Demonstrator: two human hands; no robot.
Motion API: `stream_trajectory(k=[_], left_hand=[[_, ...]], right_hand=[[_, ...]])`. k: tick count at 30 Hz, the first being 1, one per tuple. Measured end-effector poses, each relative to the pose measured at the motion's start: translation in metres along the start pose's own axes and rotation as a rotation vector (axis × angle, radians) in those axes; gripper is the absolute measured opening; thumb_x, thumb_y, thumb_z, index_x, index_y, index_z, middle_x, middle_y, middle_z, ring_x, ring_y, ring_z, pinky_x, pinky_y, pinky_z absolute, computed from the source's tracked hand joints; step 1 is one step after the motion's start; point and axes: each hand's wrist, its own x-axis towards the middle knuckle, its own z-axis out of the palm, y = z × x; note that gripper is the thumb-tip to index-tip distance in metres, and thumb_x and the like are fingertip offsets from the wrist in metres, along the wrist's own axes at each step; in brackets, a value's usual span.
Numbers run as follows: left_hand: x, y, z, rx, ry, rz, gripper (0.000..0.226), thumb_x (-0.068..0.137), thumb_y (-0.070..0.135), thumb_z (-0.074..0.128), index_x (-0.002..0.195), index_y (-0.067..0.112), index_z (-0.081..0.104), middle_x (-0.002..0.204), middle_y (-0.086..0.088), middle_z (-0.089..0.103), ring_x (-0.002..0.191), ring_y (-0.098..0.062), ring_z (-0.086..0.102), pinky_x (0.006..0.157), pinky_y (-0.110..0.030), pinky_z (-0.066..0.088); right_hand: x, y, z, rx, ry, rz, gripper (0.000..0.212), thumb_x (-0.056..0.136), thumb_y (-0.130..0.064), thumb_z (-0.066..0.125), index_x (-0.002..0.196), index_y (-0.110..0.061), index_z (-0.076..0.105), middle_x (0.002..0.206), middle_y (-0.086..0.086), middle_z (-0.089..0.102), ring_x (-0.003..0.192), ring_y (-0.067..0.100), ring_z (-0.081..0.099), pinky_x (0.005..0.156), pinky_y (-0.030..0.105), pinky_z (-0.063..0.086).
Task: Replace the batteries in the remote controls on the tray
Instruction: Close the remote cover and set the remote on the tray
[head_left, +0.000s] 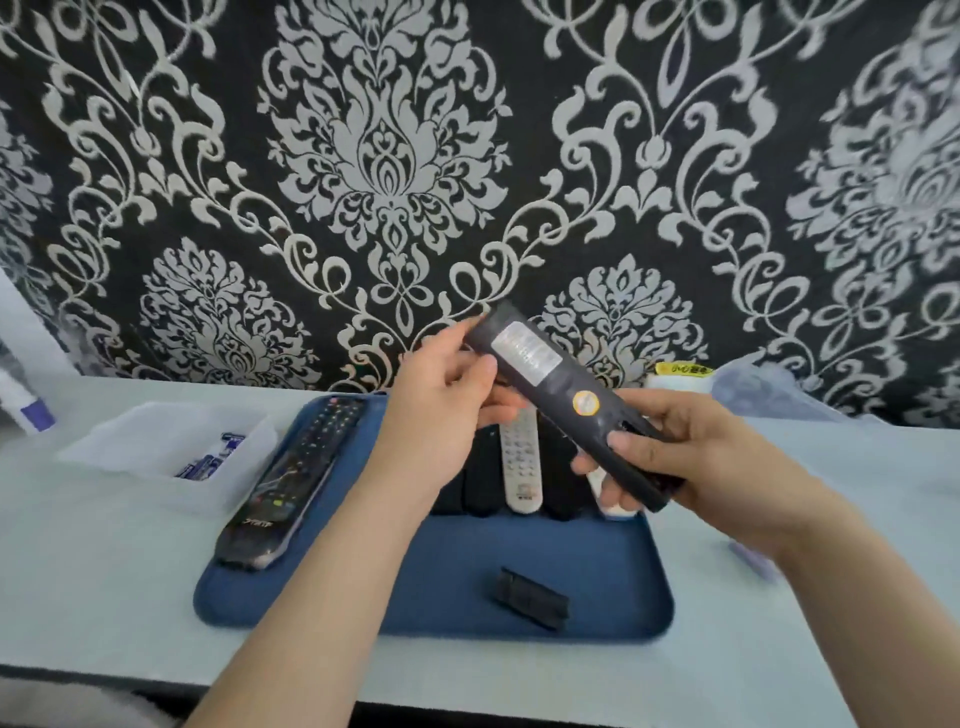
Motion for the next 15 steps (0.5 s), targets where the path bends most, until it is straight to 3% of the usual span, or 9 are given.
stream_trajectory(k=[2,5,7,10,12,15], left_hand=[[0.005,-0.002,0.02,0.169,-0.096,0.041,0.037,0.099,0.004,0.046,0.133,0.016,0.053,0.092,0.005,0.071,0.076,-0.007,0.069,0.076,-0.027,0.058],[0.007,-0.013,0.063,0.491,-0.258,0.165,0.025,0.095,0.014,0.057,0.115,0.021,0.069,0.095,0.013,0.073,0.085,0.002,0.066,0.082,-0.022,0.053],[0.008,-0.023,0.091,0.671,-0.324,0.268,0.019,0.093,0.023,0.06,0.106,0.026,0.073,0.101,0.013,0.072,0.092,0.0,0.063,0.086,-0.021,0.048],[0.024,-0.04,0.134,0.853,-0.422,0.412,0.023,0.095,0.029,0.056,0.11,0.022,0.071,0.111,0.006,0.068,0.103,-0.012,0.058,0.09,-0.026,0.043],[0.035,-0.052,0.146,0.984,-0.494,0.416,0.025,0.095,0.034,0.053,0.106,0.02,0.072,0.111,0.002,0.064,0.106,-0.016,0.055,0.089,-0.03,0.042],[0.044,-0.061,0.157,1.2,-0.561,0.336,0.032,0.093,0.038,0.052,0.083,0.016,0.073,0.091,-0.003,0.067,0.095,-0.021,0.059,0.078,-0.033,0.045]], right_hand=[[-0.008,0.001,-0.022,-0.008,0.202,-0.076,0.024,0.088,-0.012,0.06,0.111,-0.007,0.064,0.088,0.018,0.074,0.059,0.022,0.063,0.053,0.026,0.049],[-0.026,0.008,-0.067,-0.025,0.445,-0.114,0.018,0.097,-0.001,0.052,0.109,-0.008,0.063,0.086,0.015,0.074,0.056,0.02,0.062,0.051,0.026,0.049],[-0.031,0.017,-0.089,-0.063,0.559,-0.107,0.017,0.097,0.0,0.052,0.107,-0.01,0.063,0.085,0.013,0.075,0.055,0.02,0.063,0.052,0.029,0.049],[-0.033,0.04,-0.112,-0.159,0.676,-0.091,0.016,0.095,-0.002,0.055,0.102,-0.014,0.062,0.08,0.009,0.074,0.057,0.019,0.065,0.053,0.03,0.044],[-0.028,0.053,-0.115,-0.319,0.704,-0.076,0.014,0.093,-0.007,0.056,0.098,-0.018,0.061,0.081,0.004,0.073,0.062,0.018,0.068,0.055,0.029,0.045],[-0.029,0.066,-0.122,-0.62,0.726,-0.052,0.003,0.091,-0.016,0.055,0.091,-0.019,0.057,0.077,-0.002,0.062,0.072,0.023,0.063,0.063,0.04,0.049]])
